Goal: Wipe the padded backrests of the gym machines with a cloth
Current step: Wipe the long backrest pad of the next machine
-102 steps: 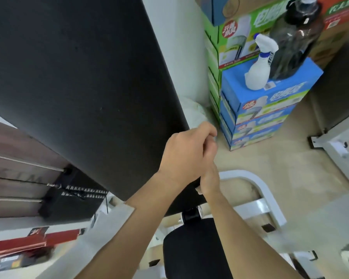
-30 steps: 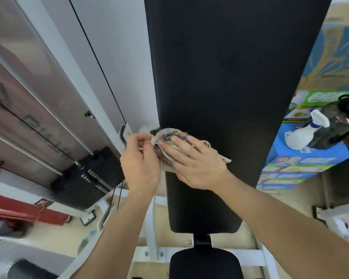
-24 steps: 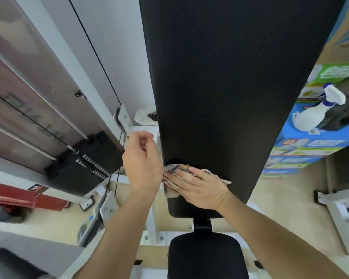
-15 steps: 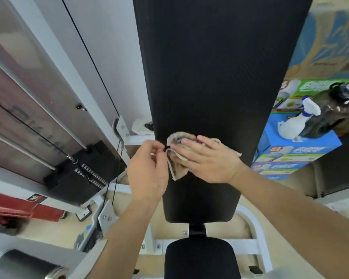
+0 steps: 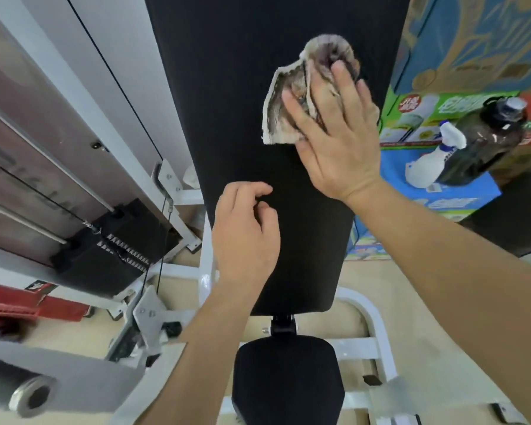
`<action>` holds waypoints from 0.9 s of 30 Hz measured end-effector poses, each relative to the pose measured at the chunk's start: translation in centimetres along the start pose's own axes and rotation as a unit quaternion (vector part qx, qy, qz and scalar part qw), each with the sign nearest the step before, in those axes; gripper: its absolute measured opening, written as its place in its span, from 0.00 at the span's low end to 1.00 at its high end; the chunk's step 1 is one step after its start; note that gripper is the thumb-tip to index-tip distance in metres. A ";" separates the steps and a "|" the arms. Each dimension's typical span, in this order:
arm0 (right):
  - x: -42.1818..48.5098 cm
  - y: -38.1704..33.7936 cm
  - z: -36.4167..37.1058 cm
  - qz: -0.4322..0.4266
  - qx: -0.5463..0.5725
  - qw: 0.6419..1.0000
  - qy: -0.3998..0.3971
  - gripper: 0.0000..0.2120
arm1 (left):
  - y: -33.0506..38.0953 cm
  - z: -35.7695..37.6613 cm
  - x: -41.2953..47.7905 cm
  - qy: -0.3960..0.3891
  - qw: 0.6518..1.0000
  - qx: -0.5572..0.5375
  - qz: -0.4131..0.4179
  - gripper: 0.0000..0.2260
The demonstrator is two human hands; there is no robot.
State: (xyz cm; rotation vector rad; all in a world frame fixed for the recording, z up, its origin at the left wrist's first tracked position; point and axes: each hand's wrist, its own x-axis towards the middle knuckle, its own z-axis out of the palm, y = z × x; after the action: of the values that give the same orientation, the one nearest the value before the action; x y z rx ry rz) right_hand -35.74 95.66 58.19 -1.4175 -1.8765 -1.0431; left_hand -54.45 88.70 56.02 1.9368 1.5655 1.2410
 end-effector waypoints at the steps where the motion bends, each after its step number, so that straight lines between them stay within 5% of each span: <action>1: -2.6 -0.8 0.5 -0.008 0.003 1.000 -0.011 0.24 | -1.0 0.8 -1.2 0.006 1.000 -0.010 -0.014 0.11; 10: -21.0 -8.1 5.2 -0.033 -0.002 0.998 -0.046 0.27 | -8.8 5.9 -9.8 -0.041 0.993 -0.024 -0.110 0.09; 15: -27.7 -9.8 7.0 -0.117 -0.024 0.991 -0.058 0.25 | -12.7 7.9 -13.2 -0.061 0.984 -0.043 -0.162 0.10; 19: -33.9 -10.7 8.2 -0.272 -0.043 0.957 -0.091 0.33 | -14.8 8.3 -15.3 -0.047 0.986 -0.059 -0.151 0.09; 24: -31.4 -10.8 6.8 -0.399 -0.059 0.896 -0.184 0.38 | -15.1 5.9 -15.5 -0.030 0.986 -0.079 -0.145 0.09; 27: -20.6 -11.2 5.5 -0.298 -0.046 0.946 -0.115 0.30 | -14.3 3.1 -13.7 -0.008 0.981 -0.078 -0.180 0.10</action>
State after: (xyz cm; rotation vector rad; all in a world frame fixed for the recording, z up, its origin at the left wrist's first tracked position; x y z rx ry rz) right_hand -40.52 88.01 35.87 -1.0680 -2.5508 -1.2932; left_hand -60.57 81.52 38.33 1.4811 1.6633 1.1507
